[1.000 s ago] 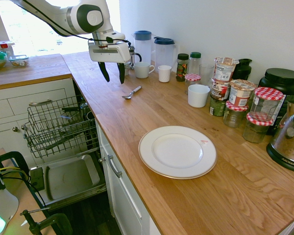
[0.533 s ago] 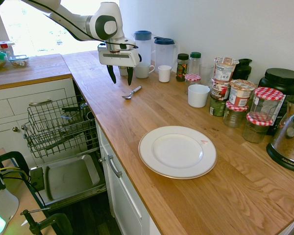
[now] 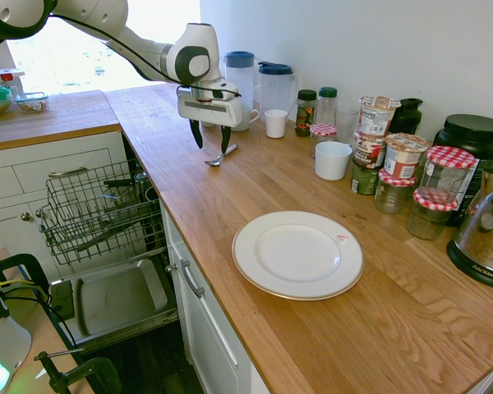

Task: Put the spoon in the dishwasher

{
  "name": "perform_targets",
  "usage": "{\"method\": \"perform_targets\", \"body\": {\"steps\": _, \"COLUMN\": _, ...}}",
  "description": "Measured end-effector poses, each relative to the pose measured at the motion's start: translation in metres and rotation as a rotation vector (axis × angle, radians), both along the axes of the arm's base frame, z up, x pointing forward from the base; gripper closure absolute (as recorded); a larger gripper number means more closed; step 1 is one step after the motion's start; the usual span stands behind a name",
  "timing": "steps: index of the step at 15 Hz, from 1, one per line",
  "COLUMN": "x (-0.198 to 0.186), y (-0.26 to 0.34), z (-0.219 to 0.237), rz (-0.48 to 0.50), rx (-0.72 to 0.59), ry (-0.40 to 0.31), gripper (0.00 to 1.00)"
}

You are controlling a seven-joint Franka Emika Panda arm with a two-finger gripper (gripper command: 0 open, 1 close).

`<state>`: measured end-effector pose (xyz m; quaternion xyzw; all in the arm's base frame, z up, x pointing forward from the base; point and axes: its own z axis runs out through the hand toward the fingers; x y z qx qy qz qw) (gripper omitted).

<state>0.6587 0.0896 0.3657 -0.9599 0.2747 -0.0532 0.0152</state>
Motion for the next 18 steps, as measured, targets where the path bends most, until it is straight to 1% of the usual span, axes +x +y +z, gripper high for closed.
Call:
{"method": "perform_targets", "body": {"steps": 5, "x": 0.009, "y": -0.009, "z": -0.028, "rz": -0.014, "rx": 0.017, "ry": 0.024, "gripper": 0.00}}
{"method": "perform_targets", "body": {"steps": 6, "x": 0.012, "y": -0.011, "z": -0.028, "rz": -0.014, "rx": 0.019, "ry": 0.021, "gripper": 1.00}}
{"method": "perform_targets", "body": {"steps": 18, "x": 0.017, "y": -0.017, "z": -0.029, "rz": -0.022, "rx": 0.013, "ry": 0.024, "gripper": 1.00}}
